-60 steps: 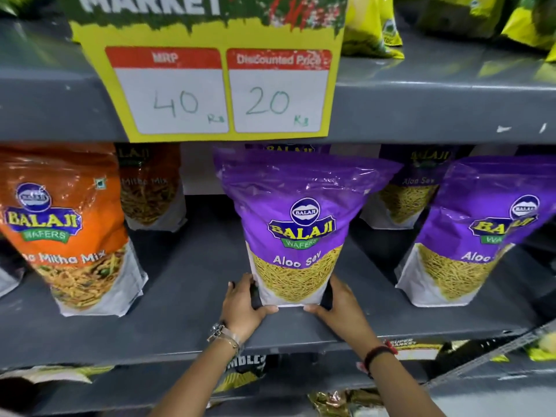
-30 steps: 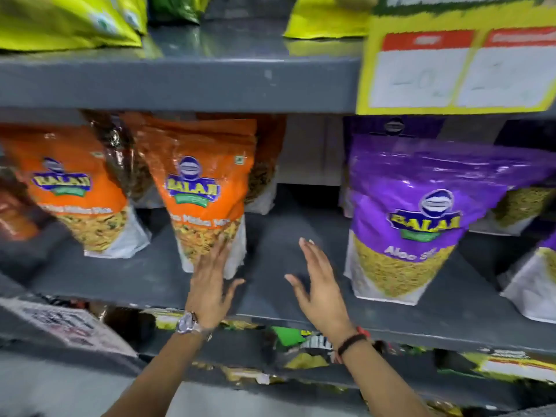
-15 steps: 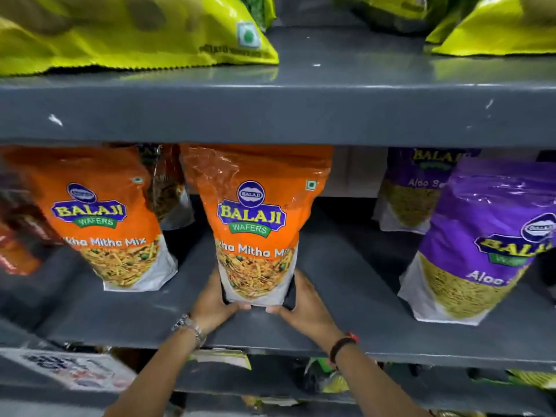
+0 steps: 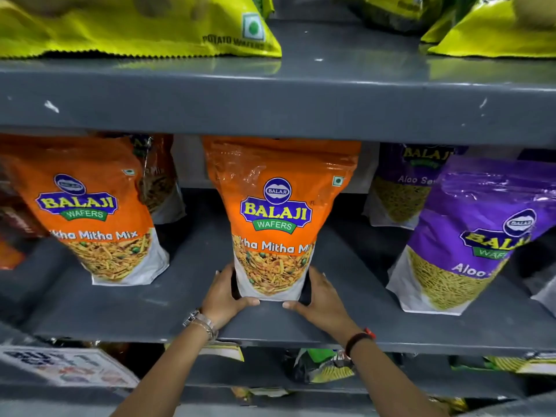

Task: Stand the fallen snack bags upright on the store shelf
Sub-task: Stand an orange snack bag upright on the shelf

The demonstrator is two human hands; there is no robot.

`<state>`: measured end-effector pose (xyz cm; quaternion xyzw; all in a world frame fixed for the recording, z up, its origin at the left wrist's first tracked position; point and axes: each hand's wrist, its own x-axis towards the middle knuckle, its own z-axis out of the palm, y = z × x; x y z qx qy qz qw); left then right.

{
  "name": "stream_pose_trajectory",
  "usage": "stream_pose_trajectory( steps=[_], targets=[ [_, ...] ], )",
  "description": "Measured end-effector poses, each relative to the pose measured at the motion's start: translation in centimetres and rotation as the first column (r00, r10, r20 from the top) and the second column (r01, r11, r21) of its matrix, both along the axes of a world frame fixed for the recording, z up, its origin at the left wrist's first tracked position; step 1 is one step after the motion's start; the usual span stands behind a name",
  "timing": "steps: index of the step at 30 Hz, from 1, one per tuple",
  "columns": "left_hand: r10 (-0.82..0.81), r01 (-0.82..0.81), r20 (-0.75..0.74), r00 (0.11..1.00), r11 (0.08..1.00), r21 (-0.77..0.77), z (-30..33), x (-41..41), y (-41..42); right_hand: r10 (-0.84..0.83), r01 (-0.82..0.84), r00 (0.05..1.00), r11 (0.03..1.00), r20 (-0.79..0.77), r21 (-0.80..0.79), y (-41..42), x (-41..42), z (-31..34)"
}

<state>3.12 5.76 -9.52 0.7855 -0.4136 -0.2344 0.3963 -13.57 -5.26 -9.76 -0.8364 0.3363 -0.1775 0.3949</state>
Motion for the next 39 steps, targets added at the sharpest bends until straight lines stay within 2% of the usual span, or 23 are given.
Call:
stream_pose_trajectory(
  steps=[5, 19, 21, 23, 26, 29, 34, 39],
  targets=[
    [0.016, -0.016, -0.021, 1.000, 1.000, 0.003, -0.4, -0.2, 0.6, -0.023, 0.023, 1.000, 1.000, -0.001, -0.010, 0.6, -0.5, -0.2],
    [0.027, -0.026, 0.063, 0.998, 1.000, -0.009, -0.6, -1.0, 1.4, -0.020, 0.019, 0.998, 1.000, -0.057, -0.024, 1.4, -1.1, 0.4],
    [0.010, -0.008, 0.057, 0.998, 0.999, -0.049, -0.5, -1.2, 1.7, -0.021, 0.021, 1.000, 1.000, -0.012, 0.018, 1.7, -1.5, 0.1],
    [0.039, -0.033, 0.060, 0.997, 0.995, -0.095, -0.3, -1.2, 2.4, -0.109, 0.108, 0.991, 0.994, 0.081, 0.017, 2.6, -2.3, 0.3],
    [0.171, -0.133, 0.147, 0.974, 0.962, -0.239, -0.2, -0.5, 4.2, -0.204, 0.256, 0.934, 0.955, 0.292, -0.152, 4.8, -3.1, 1.6],
    [0.336, -0.264, 0.166, 0.927, 0.900, -0.346, 0.1, 1.0, 6.7, -0.061, 0.198, 0.940, 0.900, 0.336, -0.389, 6.9, -1.8, 2.0],
    [0.476, -0.381, 0.161, 0.865, 0.830, -0.407, 0.9, 5.6, 11.5, 0.173, -0.048, 0.941, 0.919, 0.292, -0.391, 9.4, 4.2, 1.1],
    [0.498, -0.440, 0.174, 0.850, 0.851, -0.285, 0.3, 13.5, 14.8, 0.244, -0.144, 0.940, 0.916, 0.237, -0.374, 11.8, 12.7, 1.1]
  ],
)
